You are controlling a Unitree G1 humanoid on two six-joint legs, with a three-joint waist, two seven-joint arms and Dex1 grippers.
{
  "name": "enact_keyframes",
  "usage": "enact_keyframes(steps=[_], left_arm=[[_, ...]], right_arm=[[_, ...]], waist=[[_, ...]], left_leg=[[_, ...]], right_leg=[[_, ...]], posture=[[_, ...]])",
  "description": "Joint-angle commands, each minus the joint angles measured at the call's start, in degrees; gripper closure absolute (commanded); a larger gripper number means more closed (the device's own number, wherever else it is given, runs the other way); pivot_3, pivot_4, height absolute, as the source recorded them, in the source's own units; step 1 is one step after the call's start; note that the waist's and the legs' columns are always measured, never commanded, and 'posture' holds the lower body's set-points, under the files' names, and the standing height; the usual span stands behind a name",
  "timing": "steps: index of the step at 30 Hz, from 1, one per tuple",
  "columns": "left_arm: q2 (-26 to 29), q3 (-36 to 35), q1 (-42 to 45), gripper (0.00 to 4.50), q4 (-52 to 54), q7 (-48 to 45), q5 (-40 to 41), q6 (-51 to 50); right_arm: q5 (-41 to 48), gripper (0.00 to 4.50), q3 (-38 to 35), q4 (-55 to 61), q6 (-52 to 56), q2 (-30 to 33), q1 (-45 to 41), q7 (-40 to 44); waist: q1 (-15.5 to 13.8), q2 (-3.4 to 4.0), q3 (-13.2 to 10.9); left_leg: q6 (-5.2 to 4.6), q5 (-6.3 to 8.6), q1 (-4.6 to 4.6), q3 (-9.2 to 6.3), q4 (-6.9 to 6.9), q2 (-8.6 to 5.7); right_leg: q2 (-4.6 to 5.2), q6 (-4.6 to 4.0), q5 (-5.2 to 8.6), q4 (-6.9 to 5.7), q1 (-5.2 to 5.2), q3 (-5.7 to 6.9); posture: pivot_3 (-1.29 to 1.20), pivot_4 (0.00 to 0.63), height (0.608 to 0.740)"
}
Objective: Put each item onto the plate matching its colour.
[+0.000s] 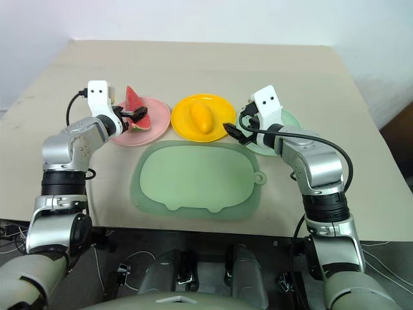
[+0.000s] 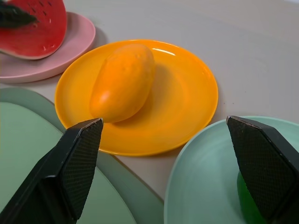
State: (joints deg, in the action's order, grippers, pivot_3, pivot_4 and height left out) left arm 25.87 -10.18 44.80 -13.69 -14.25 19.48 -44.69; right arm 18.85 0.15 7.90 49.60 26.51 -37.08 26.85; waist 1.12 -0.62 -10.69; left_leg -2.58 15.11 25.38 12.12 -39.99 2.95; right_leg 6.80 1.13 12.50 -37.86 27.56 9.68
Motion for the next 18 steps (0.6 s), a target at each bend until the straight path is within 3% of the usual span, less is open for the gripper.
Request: enact_keyframes(steps=[1, 5, 9, 18], left_arm=[[2.77, -1.63, -1.18, 0.02, 9.05, -0.65, 0.97, -3.66], [6.02, -2.75, -4.17, 0.02, 16.35, -3.24, 3.01, -7.67], [9.04, -5.77, -11.69, 0.02, 25.56, -13.23, 9.48, -5.23], [11.32, -10.86, -25.71, 0.02, 31.57, -30.01, 16.26, 8.89]], right_arm=[[0.34, 0.0, -2.13, 2.06, -1.13, 0.9, -0.4, 0.15], [0.51, 0.0, -2.83, 1.22, -1.72, 1.37, -0.57, 0.87], [3.09, 0.0, -5.45, 2.51, -2.54, 2.82, 1.27, 3.95], [11.19, 0.0, -10.6, 10.12, -3.97, 1.99, 7.67, 7.58]], waist=[[0.01, 0.0, 0.0], [0.01, 0.0, 0.0], [-0.07, 0.0, 0.0], [-0.24, 0.01, 0.0]], left_leg=[[0.0, 0.0, -0.01, 0.0, 0.0, 0.0], [0.0, 0.0, -0.02, 0.0, 0.0, 0.0], [0.1, 0.06, -0.02, -0.01, 0.0, 0.0], [0.14, 0.08, -0.02, -0.03, -0.02, 0.0]], right_leg=[[0.0, 0.0, 0.0, -0.01, 0.0, 0.0], [0.0, 0.0, 0.0, -0.05, 0.01, -0.01], [0.01, 0.0, 0.01, -0.05, 0.02, -0.01], [0.04, -0.02, 0.02, 0.01, -0.02, -0.01]], posture=[[0.0, 0.15, 0.696], [0.0, 0.15, 0.696], [0.0, 0.15, 0.696], [0.0, 0.15, 0.696]])
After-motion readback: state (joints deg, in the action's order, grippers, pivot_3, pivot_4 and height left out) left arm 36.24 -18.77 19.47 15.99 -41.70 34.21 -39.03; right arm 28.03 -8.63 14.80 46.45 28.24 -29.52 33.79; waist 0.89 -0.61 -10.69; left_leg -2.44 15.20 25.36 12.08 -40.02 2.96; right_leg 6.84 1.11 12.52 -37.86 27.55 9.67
